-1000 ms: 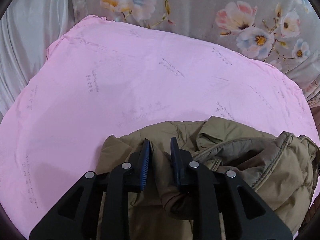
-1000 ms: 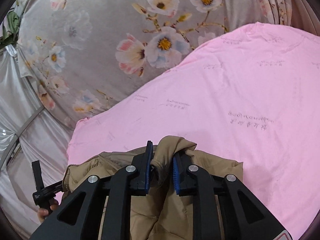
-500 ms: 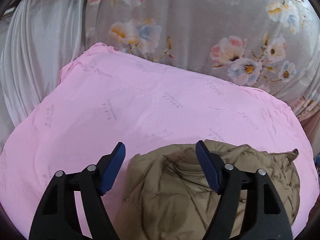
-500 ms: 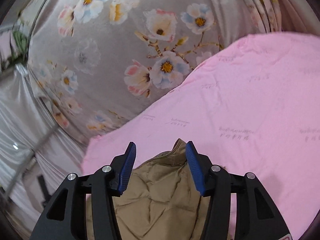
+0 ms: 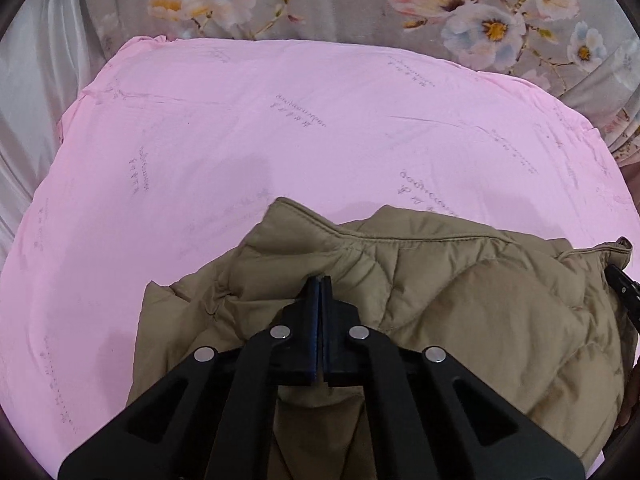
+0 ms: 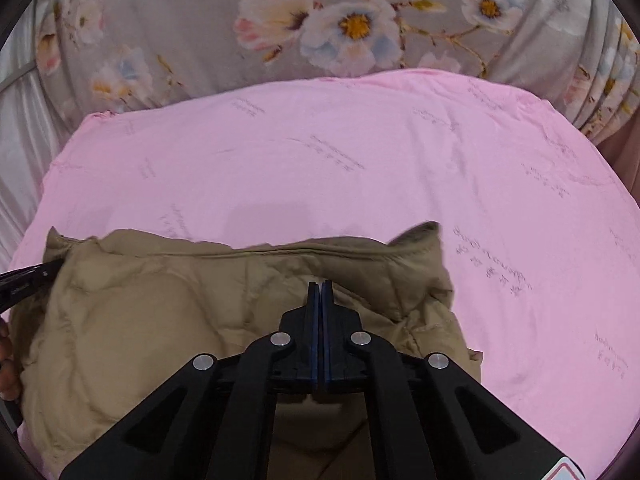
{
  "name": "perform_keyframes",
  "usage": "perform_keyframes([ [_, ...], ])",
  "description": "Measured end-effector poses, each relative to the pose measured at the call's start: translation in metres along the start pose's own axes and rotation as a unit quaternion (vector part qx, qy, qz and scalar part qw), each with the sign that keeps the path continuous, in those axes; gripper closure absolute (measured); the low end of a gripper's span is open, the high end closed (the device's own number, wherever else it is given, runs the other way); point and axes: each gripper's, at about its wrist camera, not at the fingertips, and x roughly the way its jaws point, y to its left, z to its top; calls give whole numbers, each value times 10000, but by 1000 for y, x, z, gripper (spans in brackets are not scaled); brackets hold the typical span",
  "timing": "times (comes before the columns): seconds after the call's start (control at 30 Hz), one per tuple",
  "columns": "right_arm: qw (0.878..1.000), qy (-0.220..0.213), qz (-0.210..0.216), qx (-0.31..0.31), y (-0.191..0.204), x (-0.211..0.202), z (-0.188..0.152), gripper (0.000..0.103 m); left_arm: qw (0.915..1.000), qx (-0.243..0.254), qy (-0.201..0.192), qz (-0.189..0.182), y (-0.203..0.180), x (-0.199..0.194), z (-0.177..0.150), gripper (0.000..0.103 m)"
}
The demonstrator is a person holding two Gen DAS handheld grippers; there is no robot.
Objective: Fold large clothes
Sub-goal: 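Lay the hem end over the jacket with both tools and release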
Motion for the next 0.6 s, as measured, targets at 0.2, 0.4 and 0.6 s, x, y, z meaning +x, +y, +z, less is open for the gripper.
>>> perform_keyframes([
  [0.2,9979,240,75,594,-37,30,-10,103,9997,-54,-79,240,9,25,-4,103],
  [0.4,9977,162,64,648,-34,37,-13,103,9993,-256,-189,177,11,41,-4,103],
  [0.6,9974,45,46,715,-35,41,-14,103,9991,-244,-284,199,8,50,-6,103],
])
